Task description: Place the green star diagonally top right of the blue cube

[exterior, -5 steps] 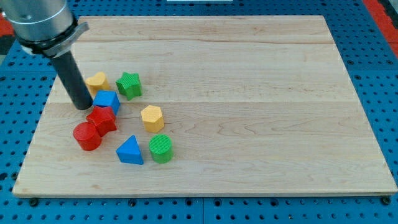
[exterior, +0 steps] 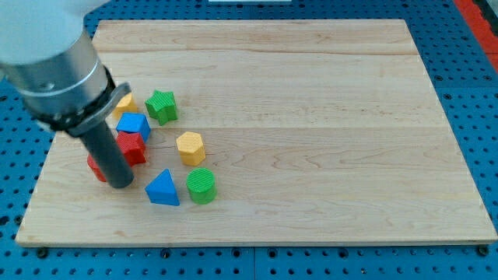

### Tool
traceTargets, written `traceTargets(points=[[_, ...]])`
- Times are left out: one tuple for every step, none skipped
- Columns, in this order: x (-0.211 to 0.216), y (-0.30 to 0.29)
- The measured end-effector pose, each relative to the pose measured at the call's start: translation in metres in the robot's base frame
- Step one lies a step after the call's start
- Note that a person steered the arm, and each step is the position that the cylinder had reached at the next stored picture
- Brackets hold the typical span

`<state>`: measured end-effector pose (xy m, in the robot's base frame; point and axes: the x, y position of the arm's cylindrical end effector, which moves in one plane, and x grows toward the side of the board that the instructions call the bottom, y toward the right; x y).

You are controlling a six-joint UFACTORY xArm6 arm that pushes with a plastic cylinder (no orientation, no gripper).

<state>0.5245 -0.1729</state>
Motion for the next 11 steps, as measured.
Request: traceTargets(points=[[-0.008,0.016],[-0.016,0.038],[-0.027,0.046],[-0.043,0.046],[-0.050,0.046],[-0.059,0.050],[-0.088,0.057],[-0.104,0.049],[-0.103,0.046],[-0.105,0.036],[-0.115,0.012]])
